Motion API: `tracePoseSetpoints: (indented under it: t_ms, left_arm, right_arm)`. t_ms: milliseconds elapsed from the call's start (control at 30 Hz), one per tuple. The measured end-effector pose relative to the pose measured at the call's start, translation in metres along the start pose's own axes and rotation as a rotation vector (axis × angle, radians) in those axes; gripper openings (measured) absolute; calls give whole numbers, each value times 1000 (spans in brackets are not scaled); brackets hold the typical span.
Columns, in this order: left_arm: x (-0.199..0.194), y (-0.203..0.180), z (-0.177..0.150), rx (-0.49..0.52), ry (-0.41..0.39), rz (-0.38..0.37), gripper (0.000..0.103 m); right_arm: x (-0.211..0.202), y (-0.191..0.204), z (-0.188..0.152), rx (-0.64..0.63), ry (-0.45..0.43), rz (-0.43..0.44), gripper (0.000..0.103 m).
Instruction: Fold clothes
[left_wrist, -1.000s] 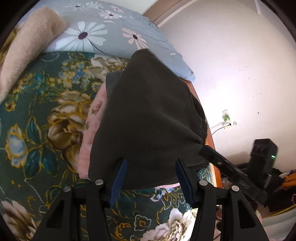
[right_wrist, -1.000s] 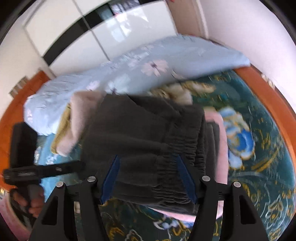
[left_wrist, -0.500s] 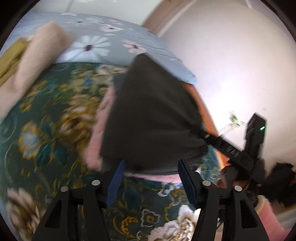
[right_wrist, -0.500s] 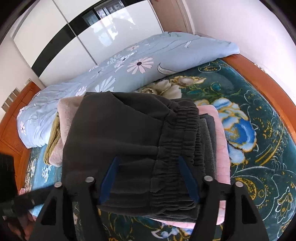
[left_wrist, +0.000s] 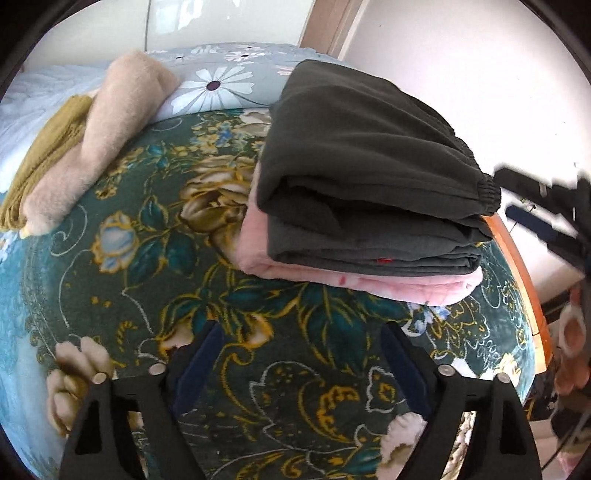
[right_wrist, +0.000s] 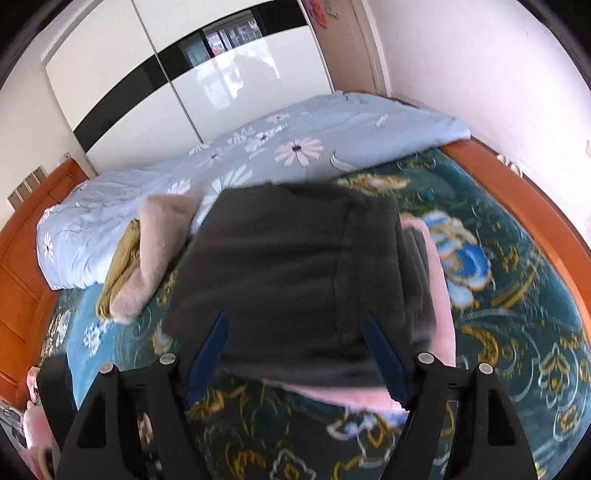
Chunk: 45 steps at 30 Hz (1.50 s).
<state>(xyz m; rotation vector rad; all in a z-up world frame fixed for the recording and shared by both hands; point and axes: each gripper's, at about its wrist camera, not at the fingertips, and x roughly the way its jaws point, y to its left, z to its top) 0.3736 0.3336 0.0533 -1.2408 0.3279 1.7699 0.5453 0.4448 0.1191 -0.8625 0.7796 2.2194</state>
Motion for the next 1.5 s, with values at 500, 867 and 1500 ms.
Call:
tracePoseSetpoints:
  t_ms: [500, 867, 1500]
  left_arm:
    - [0, 22, 0, -56, 38, 18, 103]
    - [0, 29, 0, -79, 51, 16, 103]
    - [3, 48, 0, -126, 41, -62, 103]
  right_arm:
    - [39, -15, -38, 129, 173, -132, 90]
    - [46, -11, -37, 158, 146, -250, 103]
    - [61, 23, -29, 119, 194, -389, 103]
